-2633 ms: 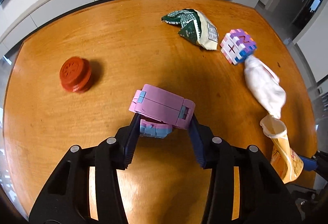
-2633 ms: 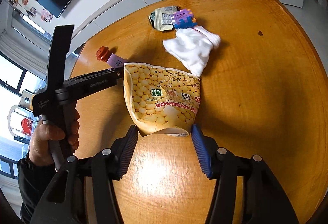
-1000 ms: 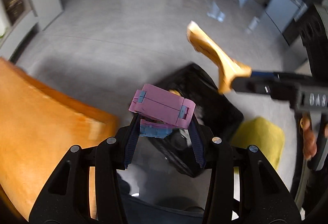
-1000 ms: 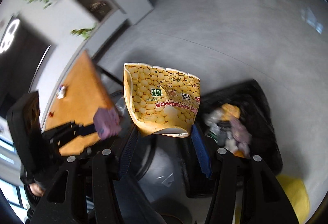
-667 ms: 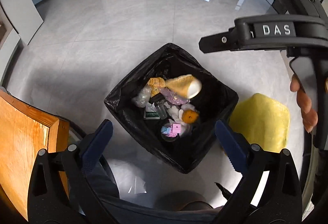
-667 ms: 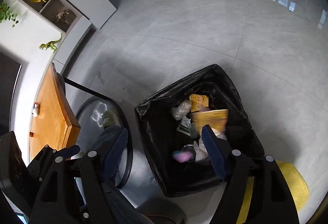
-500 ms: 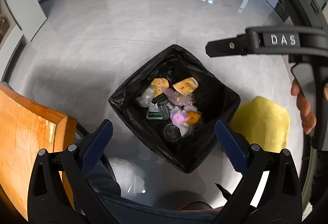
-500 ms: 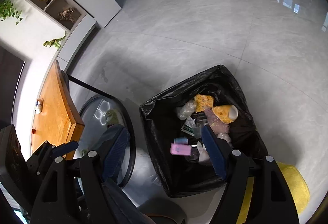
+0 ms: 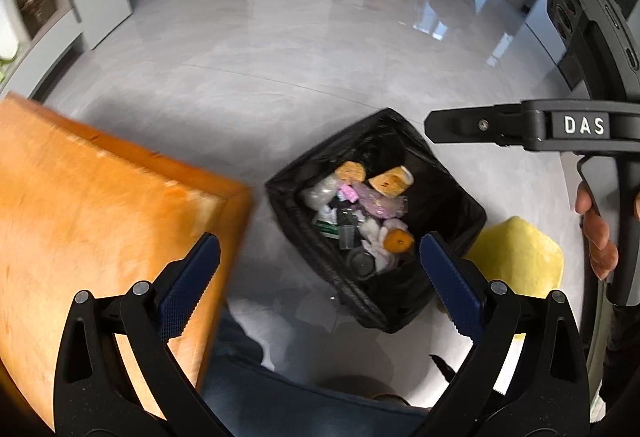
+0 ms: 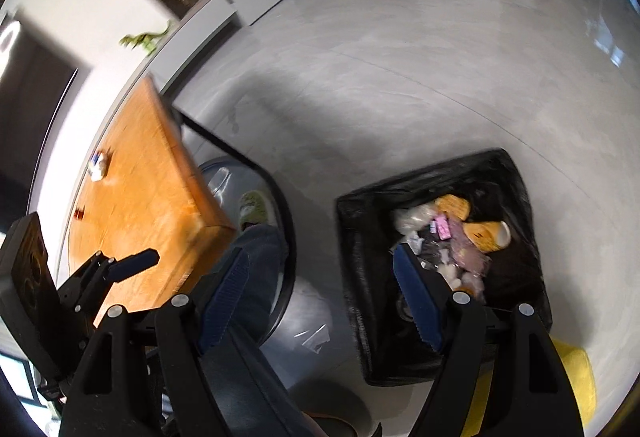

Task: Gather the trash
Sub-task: 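Move both tools back over the table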

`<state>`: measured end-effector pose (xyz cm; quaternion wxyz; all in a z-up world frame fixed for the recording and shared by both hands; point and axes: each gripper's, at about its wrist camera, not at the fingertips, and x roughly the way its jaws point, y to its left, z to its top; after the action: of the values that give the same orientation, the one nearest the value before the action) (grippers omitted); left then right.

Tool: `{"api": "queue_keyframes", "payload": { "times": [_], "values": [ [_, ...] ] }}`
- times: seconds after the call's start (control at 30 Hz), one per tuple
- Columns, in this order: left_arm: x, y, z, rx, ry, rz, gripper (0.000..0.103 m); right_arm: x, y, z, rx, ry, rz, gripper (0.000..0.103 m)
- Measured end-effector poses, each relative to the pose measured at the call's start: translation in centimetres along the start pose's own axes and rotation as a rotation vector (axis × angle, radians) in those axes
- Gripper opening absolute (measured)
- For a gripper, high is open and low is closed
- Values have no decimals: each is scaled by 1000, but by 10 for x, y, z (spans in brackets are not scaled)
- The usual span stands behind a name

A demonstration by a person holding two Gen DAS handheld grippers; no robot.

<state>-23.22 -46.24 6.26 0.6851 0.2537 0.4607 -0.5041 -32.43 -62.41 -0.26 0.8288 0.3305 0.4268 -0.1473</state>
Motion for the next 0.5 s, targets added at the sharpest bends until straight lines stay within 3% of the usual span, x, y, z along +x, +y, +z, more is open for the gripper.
{"api": "queue_keyframes", "payload": {
  "times": [0.27,0.5],
  "values": [
    [-45,88,-30,-137,-47,84,97,32,100,18,-153,50,36,75],
    [-93,180,-75,-305,-84,190,97,64,198,26,-305,103,94,75]
  ]
}}
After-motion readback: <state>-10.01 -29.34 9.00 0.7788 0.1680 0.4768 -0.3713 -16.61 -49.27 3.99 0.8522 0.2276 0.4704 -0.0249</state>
